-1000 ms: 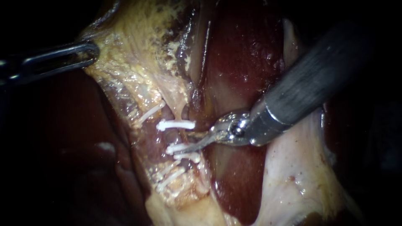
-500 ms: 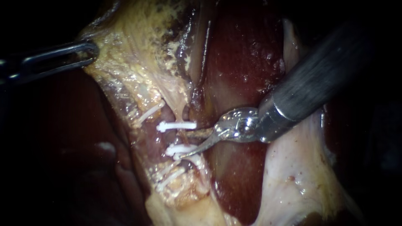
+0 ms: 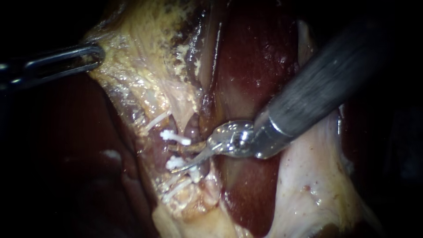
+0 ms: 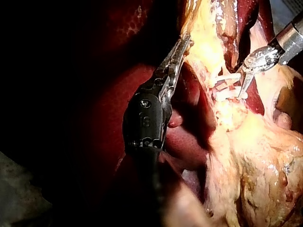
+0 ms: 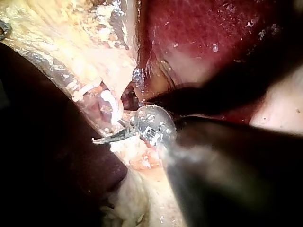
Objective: Go to the cutting position right tube
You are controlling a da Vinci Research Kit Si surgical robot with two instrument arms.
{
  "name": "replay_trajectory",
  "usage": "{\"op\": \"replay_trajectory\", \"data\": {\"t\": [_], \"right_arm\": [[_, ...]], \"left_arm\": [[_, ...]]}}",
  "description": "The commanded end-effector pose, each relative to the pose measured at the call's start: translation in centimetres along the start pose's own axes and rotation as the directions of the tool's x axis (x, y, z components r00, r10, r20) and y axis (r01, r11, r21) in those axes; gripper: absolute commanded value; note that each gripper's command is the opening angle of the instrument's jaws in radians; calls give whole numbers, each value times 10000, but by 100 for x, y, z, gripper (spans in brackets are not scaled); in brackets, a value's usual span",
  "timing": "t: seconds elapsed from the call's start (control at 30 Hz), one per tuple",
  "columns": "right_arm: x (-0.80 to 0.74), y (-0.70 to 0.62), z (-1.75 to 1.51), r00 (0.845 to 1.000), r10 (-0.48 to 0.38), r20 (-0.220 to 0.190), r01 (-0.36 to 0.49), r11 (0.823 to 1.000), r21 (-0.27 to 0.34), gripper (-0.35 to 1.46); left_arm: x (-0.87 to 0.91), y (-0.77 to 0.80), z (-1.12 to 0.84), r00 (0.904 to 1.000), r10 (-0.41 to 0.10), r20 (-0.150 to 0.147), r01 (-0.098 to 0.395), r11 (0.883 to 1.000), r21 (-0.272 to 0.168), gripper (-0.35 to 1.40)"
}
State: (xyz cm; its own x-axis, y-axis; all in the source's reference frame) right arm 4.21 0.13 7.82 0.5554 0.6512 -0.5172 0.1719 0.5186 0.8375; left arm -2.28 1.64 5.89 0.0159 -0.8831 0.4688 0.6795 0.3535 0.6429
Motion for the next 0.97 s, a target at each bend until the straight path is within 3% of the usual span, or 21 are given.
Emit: {"op": "replay_trajectory", "data": {"t": [0.03, 0.5, 0.97], "right_arm": [[0, 0, 0, 9999, 158, -61, -158, 9999, 25, 44], [2, 6, 2, 9966, 791, -241, -789, 9968, 110, 42], [2, 6, 2, 9956, 902, -236, -899, 9959, 124, 49]], "left_arm": [[0, 0, 0, 10000, 0, 2, 0, 10000, -3, -35], [1, -1, 0, 10000, 1, 6, -1, 10000, -8, -35], [1, -2, 1, 10000, 3, -25, -3, 10000, 1, -35]]}}
